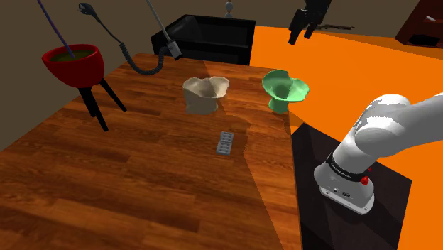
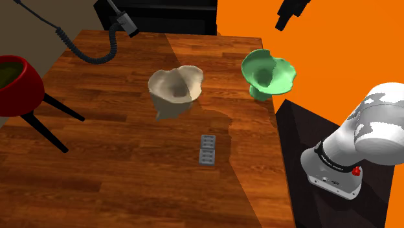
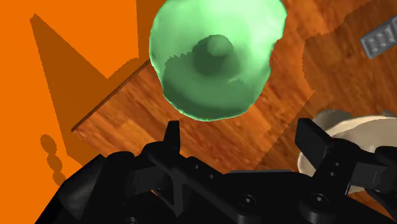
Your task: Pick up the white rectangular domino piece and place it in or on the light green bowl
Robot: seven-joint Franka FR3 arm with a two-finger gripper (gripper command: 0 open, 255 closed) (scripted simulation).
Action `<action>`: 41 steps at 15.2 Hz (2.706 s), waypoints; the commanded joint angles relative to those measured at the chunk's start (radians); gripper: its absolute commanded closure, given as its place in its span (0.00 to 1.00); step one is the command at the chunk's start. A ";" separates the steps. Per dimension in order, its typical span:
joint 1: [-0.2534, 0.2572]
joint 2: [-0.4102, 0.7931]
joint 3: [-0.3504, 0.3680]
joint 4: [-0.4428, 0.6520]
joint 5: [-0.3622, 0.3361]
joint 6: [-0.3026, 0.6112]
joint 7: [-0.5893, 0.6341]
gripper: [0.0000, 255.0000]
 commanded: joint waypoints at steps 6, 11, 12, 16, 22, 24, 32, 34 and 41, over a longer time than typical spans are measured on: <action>-0.011 -0.052 0.111 -0.132 0.067 0.051 0.210 0.00; -0.011 -0.060 0.233 -0.226 0.153 0.113 0.421 0.00; -0.010 -0.056 0.259 -0.240 0.172 0.127 0.464 0.00; -0.005 -0.015 0.364 -0.278 0.246 0.193 0.635 0.00; -0.016 0.112 0.531 -0.282 0.343 0.314 0.892 0.00; -0.028 0.171 0.589 -0.270 0.365 0.359 0.978 0.00; -0.134 0.483 0.832 -0.156 0.338 0.549 1.360 0.00; -0.161 0.554 0.876 -0.127 0.301 0.581 1.443 0.00; -0.184 0.648 0.913 -0.171 0.234 0.702 1.495 0.00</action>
